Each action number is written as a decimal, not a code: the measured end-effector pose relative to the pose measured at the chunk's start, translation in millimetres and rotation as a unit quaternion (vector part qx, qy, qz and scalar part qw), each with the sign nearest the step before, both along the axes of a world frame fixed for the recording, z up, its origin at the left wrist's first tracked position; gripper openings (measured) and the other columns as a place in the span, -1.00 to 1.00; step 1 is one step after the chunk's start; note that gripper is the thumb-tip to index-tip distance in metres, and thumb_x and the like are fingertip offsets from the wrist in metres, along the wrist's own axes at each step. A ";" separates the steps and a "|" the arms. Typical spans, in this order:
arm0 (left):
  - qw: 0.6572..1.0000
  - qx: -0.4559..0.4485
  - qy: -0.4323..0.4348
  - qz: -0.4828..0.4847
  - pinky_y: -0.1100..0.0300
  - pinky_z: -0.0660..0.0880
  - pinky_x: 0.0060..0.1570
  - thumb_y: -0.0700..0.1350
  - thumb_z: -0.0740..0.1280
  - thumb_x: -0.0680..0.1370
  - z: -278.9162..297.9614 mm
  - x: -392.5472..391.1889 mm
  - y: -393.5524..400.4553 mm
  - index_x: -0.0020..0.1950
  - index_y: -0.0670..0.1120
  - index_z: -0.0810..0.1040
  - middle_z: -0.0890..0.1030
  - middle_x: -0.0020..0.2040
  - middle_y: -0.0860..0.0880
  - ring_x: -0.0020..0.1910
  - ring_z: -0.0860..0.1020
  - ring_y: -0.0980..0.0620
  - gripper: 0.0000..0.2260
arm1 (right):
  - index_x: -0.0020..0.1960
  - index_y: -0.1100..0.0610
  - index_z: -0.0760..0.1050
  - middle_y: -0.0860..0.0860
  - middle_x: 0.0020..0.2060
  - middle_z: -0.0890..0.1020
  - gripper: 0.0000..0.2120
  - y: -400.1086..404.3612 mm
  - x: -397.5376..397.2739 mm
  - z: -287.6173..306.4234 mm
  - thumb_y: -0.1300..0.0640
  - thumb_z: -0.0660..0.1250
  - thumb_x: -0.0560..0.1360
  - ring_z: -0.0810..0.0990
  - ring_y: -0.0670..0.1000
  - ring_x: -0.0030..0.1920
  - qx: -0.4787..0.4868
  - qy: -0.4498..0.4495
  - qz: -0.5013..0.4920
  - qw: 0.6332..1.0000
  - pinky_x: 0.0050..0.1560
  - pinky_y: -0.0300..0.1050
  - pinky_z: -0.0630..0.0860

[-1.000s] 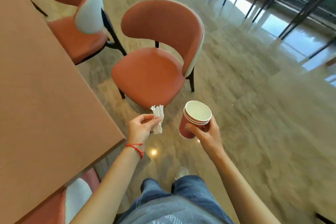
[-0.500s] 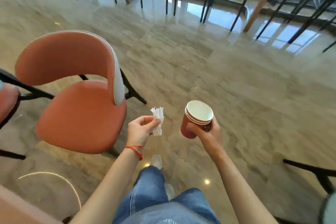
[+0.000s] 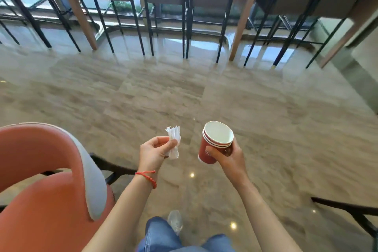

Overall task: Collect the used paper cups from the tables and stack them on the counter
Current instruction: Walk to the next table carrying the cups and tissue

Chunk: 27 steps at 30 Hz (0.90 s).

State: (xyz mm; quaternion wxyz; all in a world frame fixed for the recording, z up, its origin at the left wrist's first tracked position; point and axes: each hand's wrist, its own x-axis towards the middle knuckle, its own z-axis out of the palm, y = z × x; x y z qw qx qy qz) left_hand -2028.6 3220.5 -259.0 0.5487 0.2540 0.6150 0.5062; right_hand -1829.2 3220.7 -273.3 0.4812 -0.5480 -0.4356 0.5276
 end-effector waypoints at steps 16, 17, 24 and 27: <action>0.999 0.012 -0.006 -0.030 0.26 0.50 -0.38 -0.26 0.48 0.36 -5.9 55.3 249.7 -0.20 -0.17 0.62 0.64 -0.39 0.01 -0.42 0.57 0.10 -0.92 | 0.10 -0.04 0.49 -0.10 -0.04 0.65 -0.52 234.1 50.3 -3.0 0.28 0.54 0.28 0.62 -0.19 -0.07 0.002 0.018 -0.040 0.999 -0.10 -0.32 0.53; 0.999 0.014 -0.009 -0.027 0.27 0.50 -0.39 -0.27 0.48 0.36 -5.3 62.7 265.1 -0.20 -0.17 0.62 0.63 -0.39 0.01 -0.42 0.57 0.10 -0.92 | 0.09 -0.04 0.49 -0.09 -0.04 0.65 -0.52 250.8 57.1 -2.7 0.28 0.54 0.28 0.62 -0.19 -0.07 0.004 0.014 -0.040 0.999 -0.10 -0.32 0.53; 1.000 0.016 -0.005 -0.009 0.26 0.50 -0.37 -0.26 0.49 0.34 2.8 86.9 346.8 -0.22 -0.16 0.63 0.64 -0.39 -0.01 -0.42 0.58 0.09 -0.92 | 0.10 -0.02 0.49 -0.12 -0.08 0.66 -0.52 345.6 79.5 3.4 0.27 0.54 0.27 0.62 -0.22 -0.11 0.005 0.011 -0.022 1.000 -0.16 -0.37 0.51; 1.000 0.018 -0.007 0.001 0.20 0.49 -0.32 -0.27 0.49 0.35 7.8 87.2 379.2 -0.21 -0.18 0.62 0.63 -0.37 -0.04 -0.41 0.57 0.05 -0.92 | 0.13 0.01 0.48 -0.10 -0.06 0.66 -0.51 379.7 78.9 4.9 0.27 0.54 0.27 0.62 -0.22 -0.10 0.000 0.009 -0.009 1.000 -0.15 -0.36 0.51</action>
